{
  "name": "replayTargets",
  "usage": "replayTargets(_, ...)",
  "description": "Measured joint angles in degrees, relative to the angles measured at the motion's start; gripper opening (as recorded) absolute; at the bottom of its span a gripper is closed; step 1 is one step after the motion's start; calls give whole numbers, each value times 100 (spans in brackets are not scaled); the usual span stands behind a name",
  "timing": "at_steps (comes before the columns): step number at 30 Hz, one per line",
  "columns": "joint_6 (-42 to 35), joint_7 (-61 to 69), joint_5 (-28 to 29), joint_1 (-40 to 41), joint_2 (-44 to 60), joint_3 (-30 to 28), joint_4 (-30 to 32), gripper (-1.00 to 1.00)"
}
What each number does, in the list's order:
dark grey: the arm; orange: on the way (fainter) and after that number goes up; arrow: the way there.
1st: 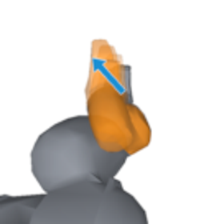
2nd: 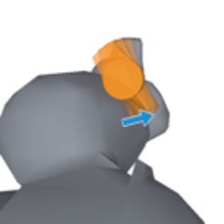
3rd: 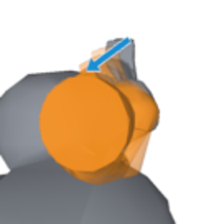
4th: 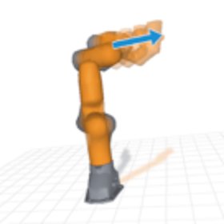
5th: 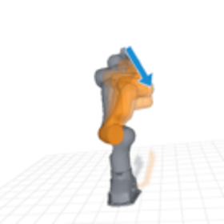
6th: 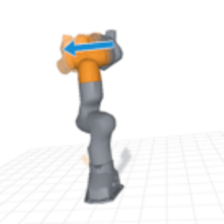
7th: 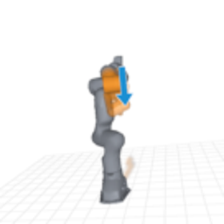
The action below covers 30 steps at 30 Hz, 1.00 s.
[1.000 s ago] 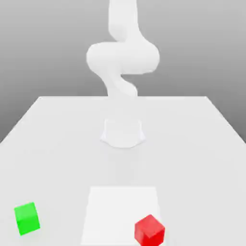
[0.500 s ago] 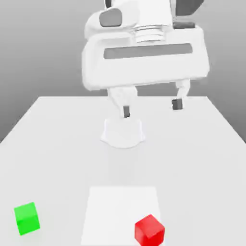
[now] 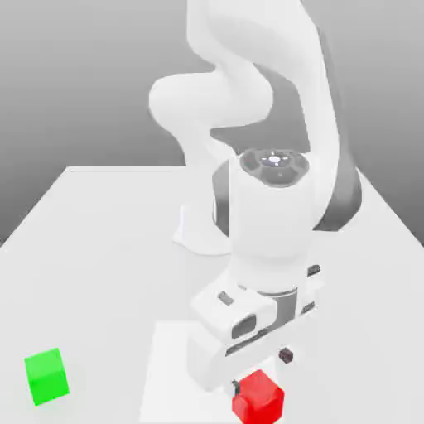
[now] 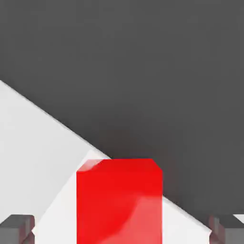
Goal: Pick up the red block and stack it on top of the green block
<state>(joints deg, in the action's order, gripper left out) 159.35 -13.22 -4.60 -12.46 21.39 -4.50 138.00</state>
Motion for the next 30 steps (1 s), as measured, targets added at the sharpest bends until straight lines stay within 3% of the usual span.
replayTargets(1, 127, 24, -30, 24, 154, 30, -23, -100)
replayTargets(8, 128, 21, -23, 29, 165, 36, -24, -100)
replayTargets(13, -596, -94, 146, 16, -693, -122, 109, -100)
replayTargets(22, -1062, 362, -134, 1415, -1111, -1365, 122, -100)
replayTargets(26, -669, 861, -722, 2078, -508, -1480, -29, -100)
replayTargets(27, -507, 971, -871, 2187, -313, -1388, -47, 100)
replayTargets(30, -507, 971, -871, 2187, -313, -1388, -47, 100)
